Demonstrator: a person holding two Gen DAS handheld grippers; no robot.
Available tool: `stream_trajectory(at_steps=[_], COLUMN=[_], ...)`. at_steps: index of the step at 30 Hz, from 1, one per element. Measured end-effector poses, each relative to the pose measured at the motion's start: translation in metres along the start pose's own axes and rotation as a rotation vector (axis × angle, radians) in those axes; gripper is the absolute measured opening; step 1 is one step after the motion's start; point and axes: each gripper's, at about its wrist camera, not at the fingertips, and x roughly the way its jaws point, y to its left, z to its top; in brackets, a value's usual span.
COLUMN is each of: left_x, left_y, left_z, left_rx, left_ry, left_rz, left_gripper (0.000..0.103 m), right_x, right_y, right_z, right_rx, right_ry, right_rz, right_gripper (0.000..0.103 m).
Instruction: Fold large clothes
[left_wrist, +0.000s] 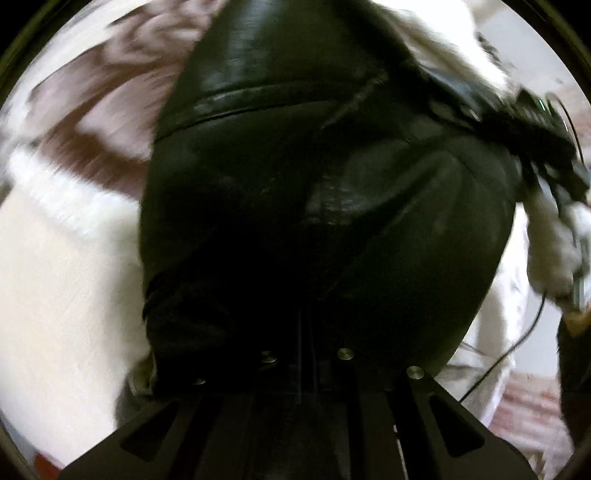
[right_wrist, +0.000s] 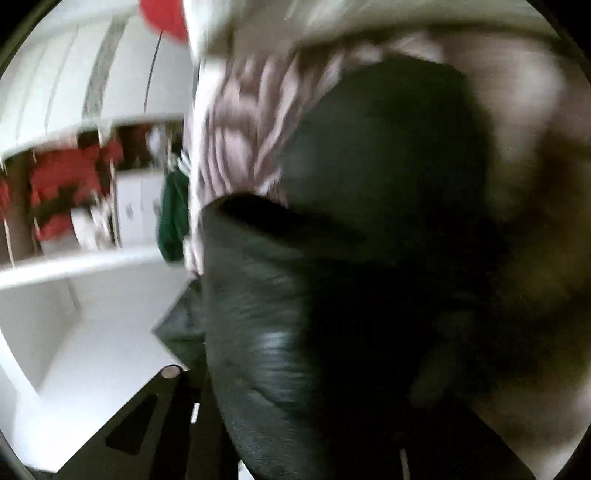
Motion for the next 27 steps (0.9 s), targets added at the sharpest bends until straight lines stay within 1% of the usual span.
stream_trajectory(at_steps=[1, 2, 3, 4, 5, 6, 7, 8, 10, 11, 12, 13, 14, 15, 16, 18, 20, 21, 23, 24, 25, 26, 27], left_x=[0.001, 0.004, 0.009, 0.013, 0.021, 0.029, 0.035, 0.037, 0.040, 0.040, 0.040, 0.042, 0.046, 0.047, 0.042, 0.042, 0.042, 0.042, 0.043, 0.043, 0.046, 0.047, 0.058], left_y=[-0.007, -0.013, -0.021, -0.026, -0.036, -0.044, -0.049, -0.052, -0.055, -0.051, -0.048, -0.048, -0.050, -0.048, -0.041, -0.039, -0.041, -0.041, -0.045, -0.044, -0.052, -0.050, -0.063], left_z=[0.003, 0.005, 0.007, 0.007, 0.006, 0.003, 0.000, -0.002, -0.006, -0.007, -0.005, -0.006, -0.011, -0.010, -0.008, -0.009, -0.010, -0.011, -0.009, -0.009, -0.009, -0.008, -0.006], left_rx=[0.025, 0.044, 0.058, 0.064, 0.079, 0.096, 0.108, 0.113, 0.115, 0.106, 0.096, 0.085, 0.081, 0.078, 0.081, 0.094, 0.104, 0.104, 0.101, 0.096, 0.089, 0.072, 0.063], left_ry=[0.003, 0.013, 0.035, 0.049, 0.072, 0.086, 0.091, 0.089, 0.071, 0.069, 0.074, 0.079, 0.082, 0.084, 0.084, 0.079, 0.072, 0.068, 0.062, 0.057, 0.055, 0.057, 0.057], left_rz=[-0.032, -0.075, -0.123, -0.152, -0.177, -0.169, -0.156, -0.146, -0.126, -0.130, -0.140, -0.151, -0.157, -0.165, -0.169, -0.164, -0.151, -0.142, -0.133, -0.130, -0.130, -0.130, -0.131], left_gripper=[0.005, 0.005, 0.005, 0.005, 0.005, 0.005, 0.005, 0.005, 0.005, 0.005, 0.005, 0.005, 0.005, 0.005, 0.005, 0.005, 0.005, 0.005, 0.005, 0.005, 0.005, 0.005, 0.005], right_x=[-0.027, -0.043, -0.071, -0.098, -0.113, -0.132, -0.144, -0.147, -0.149, -0.147, -0.145, -0.139, -0.132, -0.126, -0.116, -0.109, -0.103, -0.100, -0.097, -0.095, -0.095, -0.095, -0.096], right_y=[-0.008, -0.014, -0.027, -0.042, -0.049, -0.064, -0.082, -0.093, -0.127, -0.136, -0.143, -0.149, -0.151, -0.151, -0.149, -0.147, -0.146, -0.147, -0.147, -0.147, -0.147, -0.144, -0.136], right_z=[-0.015, -0.027, -0.046, -0.067, -0.080, -0.101, -0.119, -0.127, -0.144, -0.147, -0.148, -0.148, -0.146, -0.145, -0.143, -0.144, -0.146, -0.146, -0.144, -0.142, -0.141, -0.140, -0.139], right_rx=[0.035, 0.062, 0.123, 0.165, 0.173, 0.201, 0.240, 0.260, 0.313, 0.314, 0.315, 0.304, 0.288, 0.276, 0.252, 0.235, 0.243, 0.251, 0.248, 0.258, 0.274, 0.278, 0.273], right_ry=[-0.059, -0.094, -0.153, -0.205, -0.231, -0.271, -0.285, -0.282, -0.250, -0.243, -0.243, -0.226, -0.206, -0.188, -0.144, -0.109, -0.087, -0.085, -0.112, -0.138, -0.166, -0.180, -0.207], right_rz=[0.002, 0.005, 0.018, 0.018, -0.007, -0.043, -0.026, -0.009, 0.061, 0.092, 0.113, 0.146, 0.162, 0.162, 0.165, 0.174, 0.228, 0.232, 0.222, 0.202, 0.189, 0.152, 0.108], right_gripper=[0.015, 0.015, 0.015, 0.015, 0.015, 0.015, 0.015, 0.017, 0.026, 0.031, 0.042, 0.058, 0.065, 0.070, 0.070, 0.070, 0.076, 0.077, 0.077, 0.073, 0.053, 0.041, 0.030])
